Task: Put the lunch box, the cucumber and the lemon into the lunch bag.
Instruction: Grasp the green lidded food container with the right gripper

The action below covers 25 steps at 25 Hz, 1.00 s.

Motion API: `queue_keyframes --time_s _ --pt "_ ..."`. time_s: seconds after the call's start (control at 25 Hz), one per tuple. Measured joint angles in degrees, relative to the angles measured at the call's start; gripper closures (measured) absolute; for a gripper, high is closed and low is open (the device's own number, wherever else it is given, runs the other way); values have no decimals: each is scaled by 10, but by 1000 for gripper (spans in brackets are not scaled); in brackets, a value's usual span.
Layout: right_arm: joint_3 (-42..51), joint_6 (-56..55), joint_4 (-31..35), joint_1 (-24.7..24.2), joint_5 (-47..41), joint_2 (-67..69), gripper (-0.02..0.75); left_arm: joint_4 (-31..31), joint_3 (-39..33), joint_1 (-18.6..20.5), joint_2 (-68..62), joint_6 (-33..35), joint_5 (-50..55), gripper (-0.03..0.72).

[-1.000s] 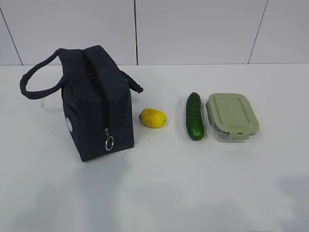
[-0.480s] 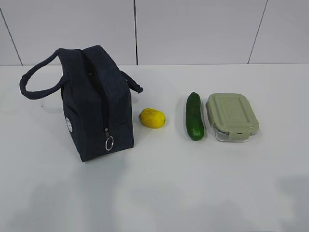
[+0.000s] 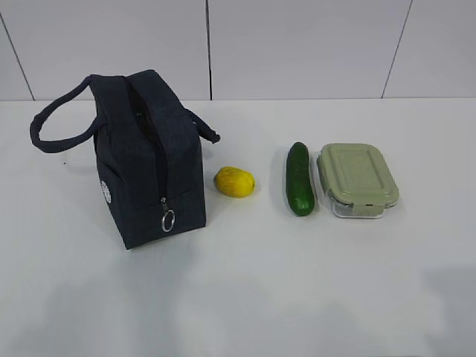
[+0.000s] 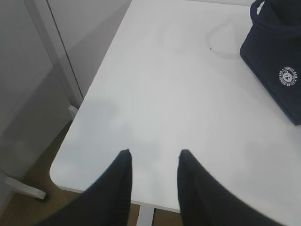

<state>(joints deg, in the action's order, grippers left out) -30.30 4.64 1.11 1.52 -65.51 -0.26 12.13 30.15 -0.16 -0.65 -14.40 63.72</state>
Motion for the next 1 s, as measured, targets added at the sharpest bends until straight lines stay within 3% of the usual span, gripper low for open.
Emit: queue_keyframes --time_s 0.24,0.6,1.0 --pt "-11 -5 42 0 39 58 356 1 0 0 0 0 0 453" --pt "-13 39 240 0 92 229 356 1 0 0 0 0 0 453" --pt "-76 272 501 0 119 496 356 -3 0 -15 0 0 0 453"
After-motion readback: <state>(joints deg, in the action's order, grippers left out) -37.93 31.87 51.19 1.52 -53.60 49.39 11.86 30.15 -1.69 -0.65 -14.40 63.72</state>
